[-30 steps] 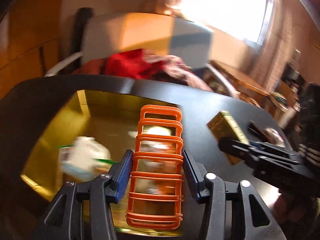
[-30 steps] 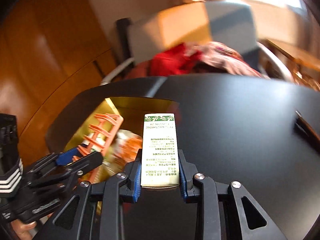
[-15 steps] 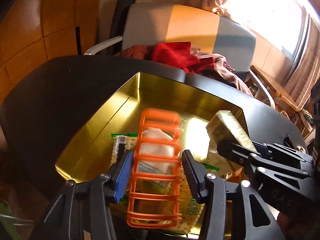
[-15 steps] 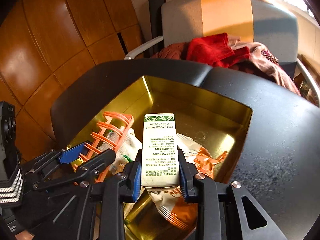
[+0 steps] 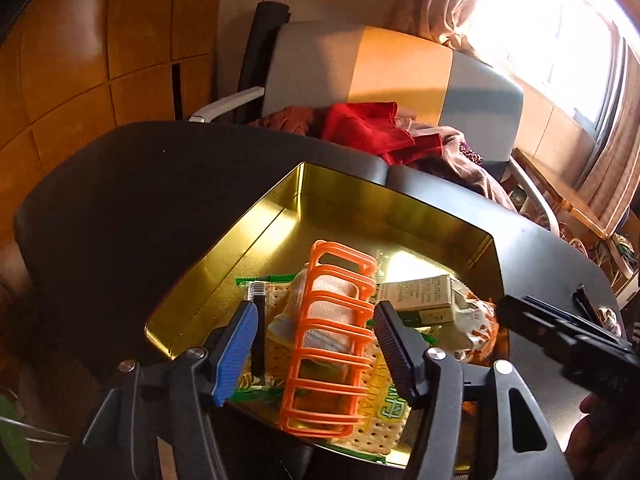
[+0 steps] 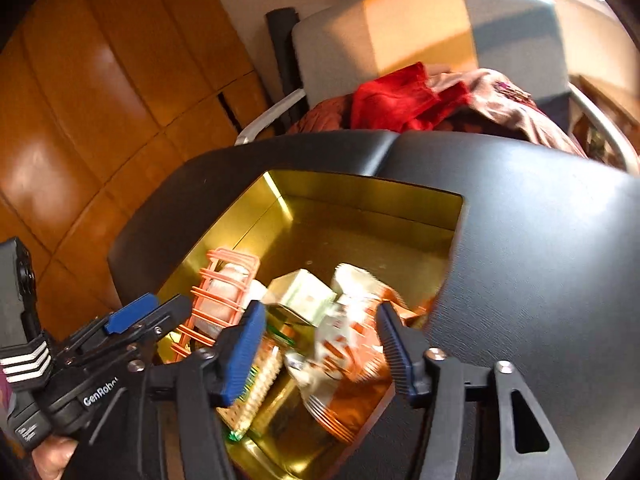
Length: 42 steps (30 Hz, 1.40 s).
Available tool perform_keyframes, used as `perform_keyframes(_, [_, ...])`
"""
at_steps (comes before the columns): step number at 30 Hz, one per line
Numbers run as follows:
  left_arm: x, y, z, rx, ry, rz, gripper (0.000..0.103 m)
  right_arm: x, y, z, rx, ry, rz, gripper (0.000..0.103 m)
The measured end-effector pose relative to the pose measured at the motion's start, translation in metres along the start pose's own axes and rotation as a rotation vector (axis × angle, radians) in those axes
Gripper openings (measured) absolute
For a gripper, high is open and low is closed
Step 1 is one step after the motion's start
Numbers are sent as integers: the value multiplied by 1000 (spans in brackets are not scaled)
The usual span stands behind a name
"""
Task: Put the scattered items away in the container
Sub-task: 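Lower both items into the gold box and open both grippers, then move both tools back over the table toward the sock and chocolates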
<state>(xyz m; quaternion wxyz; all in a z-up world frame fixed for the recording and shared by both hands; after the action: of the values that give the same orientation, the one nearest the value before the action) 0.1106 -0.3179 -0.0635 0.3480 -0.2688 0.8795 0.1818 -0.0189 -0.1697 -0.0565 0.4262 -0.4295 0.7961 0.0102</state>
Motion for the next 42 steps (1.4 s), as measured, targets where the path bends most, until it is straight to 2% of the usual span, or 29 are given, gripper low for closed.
perform_keyframes(1, [-3, 5, 1, 10, 2, 12, 62, -8, 9, 3, 25, 14, 3, 77])
perform_keyframes(3, [-8, 16, 2, 28, 9, 36, 62, -23, 27, 9, 69, 34, 16, 79])
perform_keyframes(6, [-18, 45, 7, 92, 17, 100, 63, -54, 69, 24, 156, 79, 62, 90])
perform_keyframes(10, [-27, 94, 19, 195, 6, 224, 64, -108, 148, 55, 306, 147, 183, 92])
perform_keyframes(15, [-23, 160, 49, 349, -76, 340, 64, -196, 255, 104, 520, 251, 391, 93])
perform_keyframes(20, [-20, 209, 79, 468, -146, 411, 64, -256, 328, 130, 609, 331, 516, 93])
perform_keyframes(24, [-19, 232, 95, 529, -179, 426, 64, -261, 371, 140, 669, 319, 478, 93])
perform_keyframes(27, [-17, 240, 102, 546, -197, 423, 64, -248, 389, 147, 723, 300, 433, 93])
perform_keyframes(31, [-8, 243, 108, 544, -223, 402, 64, -222, 375, 148, 703, 289, 254, 93])
perform_keyframes(33, [-3, 242, 109, 533, -236, 395, 64, -203, 351, 142, 668, 264, 111, 93])
perform_keyframes(37, [3, 238, 109, 519, -248, 389, 64, -182, 304, 133, 604, 256, -85, 96])
perform_keyframes(39, [5, 236, 110, 521, -244, 383, 64, -186, 299, 131, 621, 280, -88, 102])
perform_keyframes(42, [6, 233, 111, 521, -241, 384, 64, -202, 309, 124, 611, 297, 17, 103])
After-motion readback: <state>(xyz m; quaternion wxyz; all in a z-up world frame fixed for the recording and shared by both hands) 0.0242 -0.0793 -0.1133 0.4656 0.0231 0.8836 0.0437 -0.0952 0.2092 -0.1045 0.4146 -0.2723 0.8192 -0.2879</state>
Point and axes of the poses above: each gripper's, at about its wrist camera, not at the fingertips, and x roughly the way its jaws point, y to its right, z to its underside, the point moved 3 cm from there along x, roughly the way its jaws point, and after that the axes turned 1 degree about z, right-handed, at the moved point
